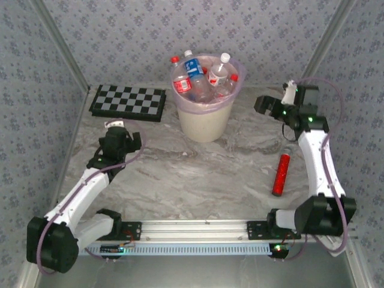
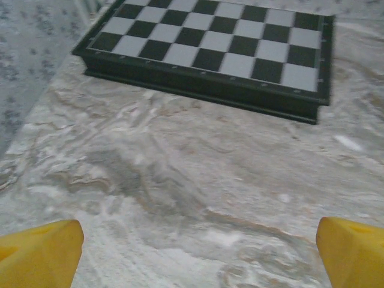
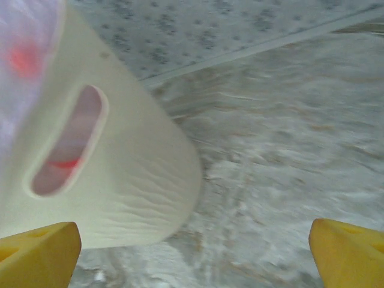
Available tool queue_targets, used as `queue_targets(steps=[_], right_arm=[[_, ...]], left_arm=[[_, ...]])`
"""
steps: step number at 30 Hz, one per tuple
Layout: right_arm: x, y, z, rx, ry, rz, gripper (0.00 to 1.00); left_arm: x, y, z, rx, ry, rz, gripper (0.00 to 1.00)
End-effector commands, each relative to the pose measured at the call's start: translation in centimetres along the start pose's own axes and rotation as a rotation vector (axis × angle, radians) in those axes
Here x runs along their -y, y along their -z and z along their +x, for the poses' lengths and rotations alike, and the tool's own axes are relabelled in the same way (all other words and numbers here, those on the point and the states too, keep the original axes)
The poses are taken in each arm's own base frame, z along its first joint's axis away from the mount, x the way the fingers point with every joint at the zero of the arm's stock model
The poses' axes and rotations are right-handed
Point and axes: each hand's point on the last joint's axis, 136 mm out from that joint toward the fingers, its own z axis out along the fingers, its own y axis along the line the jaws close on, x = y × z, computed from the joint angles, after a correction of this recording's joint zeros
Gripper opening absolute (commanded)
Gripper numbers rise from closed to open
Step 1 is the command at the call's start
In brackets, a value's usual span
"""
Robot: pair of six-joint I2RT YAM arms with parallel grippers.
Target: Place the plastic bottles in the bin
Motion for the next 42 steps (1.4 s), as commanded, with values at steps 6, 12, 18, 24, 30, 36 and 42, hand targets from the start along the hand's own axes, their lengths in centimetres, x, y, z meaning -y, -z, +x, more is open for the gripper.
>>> queue_targets(steps=[6,12,18,24,30,36,42], right_arm=[[7.7,-2.8,5.3,0.061,0.075,0.256,1.00],[9.5,-5.6,7.7,0.043,0.237,0.418,1.00],[9.7,-9.2,9.9,0.059,0.392,0.490,1.00],[10.2,-11.3,11.1,0.117,0.430,0.502,1.00],[9.8,-10.7,11.7,0.187,0.450,0.469,1.00],[11.9,-9.4,12.9,0.334,0.356,0.399,1.00],[12.9,-9.5,12.8,0.278,0.301,0.411,1.00]], left_arm=[[-4.6,-2.2,-0.4,0.099,0.056,-0.115,1.00],[-4.8,-5.3,1.2,0.081,0.002,-0.140,1.00],[-3.4,-7.9,1.5,0.112,-0.057,-0.086,1.00],[-3.5,-9.9,1.8,0.111,-0.072,-0.113,1.00],[-3.6,-11.2,2.2,0.132,-0.066,-0.088,1.00],[-3.7,-11.1,3.4,0.177,-0.018,0.000,1.00],[-3.8,-11.1,3.4,0.170,-0.017,-0.001,1.00]])
